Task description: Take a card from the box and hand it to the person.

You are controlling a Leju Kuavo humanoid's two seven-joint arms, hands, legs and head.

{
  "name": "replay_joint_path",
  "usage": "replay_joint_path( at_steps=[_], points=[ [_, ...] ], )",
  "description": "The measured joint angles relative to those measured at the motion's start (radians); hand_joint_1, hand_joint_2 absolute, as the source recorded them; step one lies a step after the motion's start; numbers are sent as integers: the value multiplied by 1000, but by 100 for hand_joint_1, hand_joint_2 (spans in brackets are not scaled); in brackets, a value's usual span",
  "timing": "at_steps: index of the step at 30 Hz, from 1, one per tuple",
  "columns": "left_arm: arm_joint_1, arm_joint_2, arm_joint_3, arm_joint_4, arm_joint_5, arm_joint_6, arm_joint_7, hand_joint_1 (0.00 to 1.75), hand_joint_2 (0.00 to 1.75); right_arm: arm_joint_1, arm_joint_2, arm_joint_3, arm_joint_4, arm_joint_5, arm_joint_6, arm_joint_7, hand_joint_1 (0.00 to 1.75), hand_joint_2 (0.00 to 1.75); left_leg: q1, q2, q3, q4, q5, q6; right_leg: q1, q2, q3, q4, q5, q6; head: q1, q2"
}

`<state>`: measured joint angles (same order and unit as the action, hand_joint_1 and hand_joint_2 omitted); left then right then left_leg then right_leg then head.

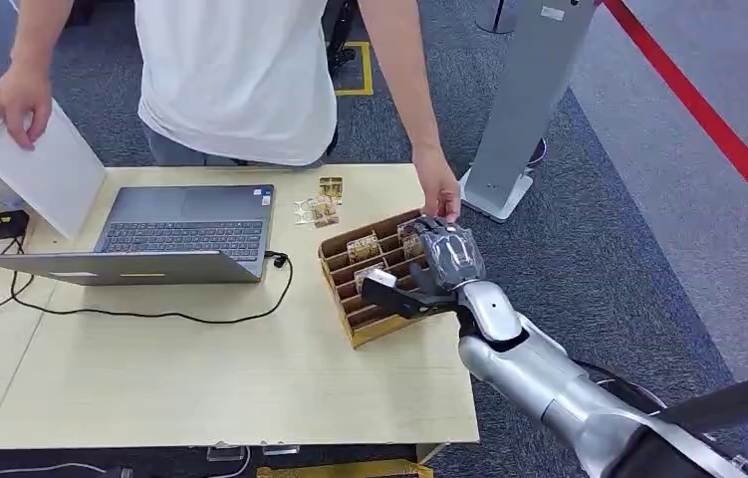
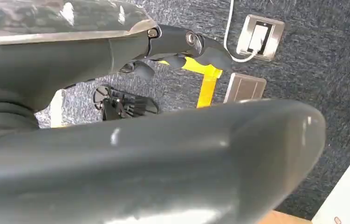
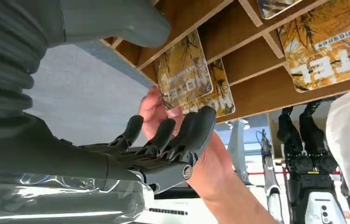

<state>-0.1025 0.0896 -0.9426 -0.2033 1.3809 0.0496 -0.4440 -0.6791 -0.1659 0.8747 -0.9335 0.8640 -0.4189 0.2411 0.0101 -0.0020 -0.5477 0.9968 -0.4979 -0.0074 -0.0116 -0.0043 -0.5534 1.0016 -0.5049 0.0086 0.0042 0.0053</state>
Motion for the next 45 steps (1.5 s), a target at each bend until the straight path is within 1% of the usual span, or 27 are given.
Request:
replay_joint_path(
  at_steps=[1,2,4,6,8,9,13,15,18,19,20,22,24,25,26,28,29,30,31,32,34,35,38,39,40,44,45],
  points=[
    [0,0,0,0,1,0,0,0,0,0,1,0,3,-3,0,0,68,175,0,0,0,0,0,0,0,0,0,0,0,0,0,0],
    [1,0,0,0,1,0,0,0,0,0,2,1,6,-4,-1,0,65,175,0,0,0,0,0,0,0,0,0,0,0,0,0,0],
    [2,0,0,0,2,0,0,0,0,0,3,1,10,-5,0,0,70,175,0,0,0,0,0,0,0,0,0,0,0,0,0,0],
    [3,0,0,0,2,0,0,0,0,-1,4,2,16,-5,-1,0,68,175,0,0,0,0,0,0,0,0,0,0,0,0,0,0],
    [4,0,0,0,2,-1,0,0,0,-1,5,2,20,-7,-2,0,72,175,0,0,0,0,0,0,0,0,0,0,0,0,0,0],
    [4,0,0,0,3,-1,0,0,0,-2,6,2,21,-10,-3,0,68,175,0,0,0,0,0,0,0,0,0,0,0,0,0,0],
    [5,0,0,0,5,-1,0,0,0,-2,6,2,21,-14,-4,0,65,175,0,0,0,0,0,0,0,0,0,0,0,0,0,0],
    [5,0,0,0,5,-1,0,0,0,-2,6,2,22,-14,-4,0,68,175,0,0,0,0,0,0,0,0,0,0,0,0,0,0],
    [5,0,0,0,5,-1,0,0,0,-2,6,2,23,-16,-4,0,61,175,0,0,0,0,0,0,0,0,0,0,0,0,0,0],
    [5,0,0,0,6,-1,0,0,0,-2,6,2,23,-16,-4,0,63,175,0,0,0,0,0,0,0,0,0,0,0,0,0,0],
    [5,0,0,0,6,-1,0,0,0,-2,6,2,24,-17,-4,0,58,175,0,0,0,0,0,0,0,0,0,0,0,0,0,0],
    [5,0,0,0,8,-1,0,0,0,-2,6,3,25,-20,-4,0,59,175,0,0,0,0,0,0,0,0,0,0,0,0,0,0],
    [5,0,0,0,8,-1,0,0,0,-2,6,3,26,-22,-4,0,79,175,0,0,0,0,0,0,0,0,0,0,0,0,0,0],
    [5,0,0,0,8,-1,0,0,0,-2,6,3,26,-22,-4,0,79,175,0,0,0,0,0,0,0,0,0,0,0,0,0,0],
    [5,0,0,0,8,-1,0,0,0,-2,6,4,27,-22,-4,0,86,175,0,0,0,0,0,0,0,0,0,0,0,0,0,0],
    [5,0,0,0,8,-1,0,0,0,-3,6,4,27,-22,-7,0,84,175,0,0,0,0,0,0,0,0,0,0,0,0,0,0],
    [5,0,0,0,8,-1,0,0,0,-6,6,4,27,-22,-8,0,87,175,0,0,0,0,0,0,0,0,0,0,0,0,0,0],
    [5,0,0,0,8,-1,0,0,0,-7,6,4,27,-22,-9,0,108,175,0,0,0,0,0,0,0,0,0,0,0,0,0,0],
    [5,0,0,0,8,-2,0,0,0,-8,6,4,27,-22,-9,0,108,175,0,0,0,0,0,0,0,0,0,0,0,0,0,0],
    [5,0,0,0,8,-2,0,0,0,-8,6,4,27,-22,-10,0,113,175,0,0,0,0,0,0,0,0,0,0,0,0,0,0],
    [6,0,0,0,8,-2,0,0,0,-6,7,5,28,-22,-10,0,112,175,0,0,0,0,0,0,0,0,0,0,0,0,0,0],
    [6,0,0,0,8,-2,0,0,0,-6,7,6,28,-22,-10,0,106,175,0,0,0,0,0,0,0,0,0,0,0,0,0,0],
    [6,0,0,0,11,-2,-1,0,0,-7,8,11,30,-23,-10,0,113,175,0,0,0,0,0,0,0,0,0,0,0,0,0,0],
    [6,0,0,0,11,-2,-2,0,0,-7,10,13,31,-23,-10,0,122,175,0,0,0,0,0,0,0,0,0,0,0,0,0,0],
    [6,0,0,0,12,-2,-3,0,0,-7,10,14,32,-23,-10,0,122,175,0,0,0,0,0,0,0,0,0,0,0,0,0,0],
    [6,0,0,0,14,-2,-4,0,0,-7,11,16,32,-24,-10,0,133,175,0,0,0,0,0,0,0,0,0,0,0,0,0,0],
    [6,0,0,0,14,-2,-4,0,0,-7,11,17,32,-26,-10,0,131,175,0,0,0,0,0,0,0,0,0,0,0,0,0,0]
  ],
)
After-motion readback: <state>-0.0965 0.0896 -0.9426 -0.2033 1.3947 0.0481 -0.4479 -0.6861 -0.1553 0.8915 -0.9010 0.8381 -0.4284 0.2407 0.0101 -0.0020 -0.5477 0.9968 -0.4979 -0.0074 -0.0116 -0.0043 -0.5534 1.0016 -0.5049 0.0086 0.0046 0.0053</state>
